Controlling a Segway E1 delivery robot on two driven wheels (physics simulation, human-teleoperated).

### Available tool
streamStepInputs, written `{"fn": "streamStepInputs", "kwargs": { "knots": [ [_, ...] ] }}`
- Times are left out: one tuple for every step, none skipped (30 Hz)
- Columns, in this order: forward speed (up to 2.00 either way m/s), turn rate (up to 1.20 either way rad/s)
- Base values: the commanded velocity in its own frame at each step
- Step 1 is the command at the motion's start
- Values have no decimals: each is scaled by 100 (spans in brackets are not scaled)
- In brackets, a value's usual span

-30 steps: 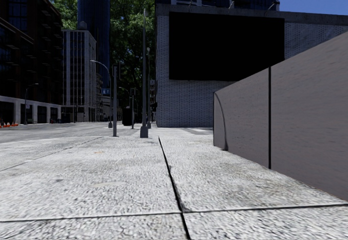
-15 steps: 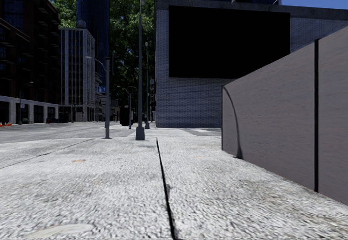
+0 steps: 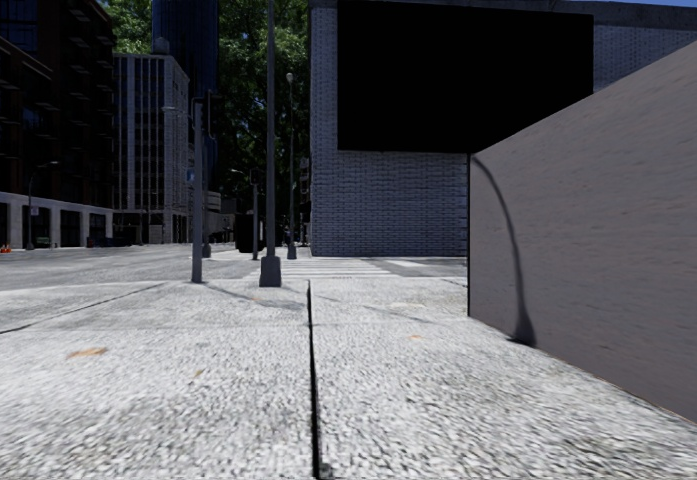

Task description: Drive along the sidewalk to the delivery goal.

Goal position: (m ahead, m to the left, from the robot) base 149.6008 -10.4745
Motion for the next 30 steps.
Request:
{"fn": "streamStepInputs", "kwargs": {
  "knots": [
    [200,0],
    [200,0],
    [200,0],
    [200,0],
    [200,0],
    [200,0],
    [200,0],
    [200,0],
    [200,2],
    [200,7],
    [200,10],
    [200,13],
    [200,13],
    [200,15],
    [200,15],
    [200,17],
    [200,18],
    [200,18],
    [200,18],
    [200,12],
    [200,10],
    [200,10],
    [200,15],
    [200,17],
    [200,17],
    [200,19],
    [200,19],
    [200,19],
    [200,20],
    [200,20]
  ]
}}
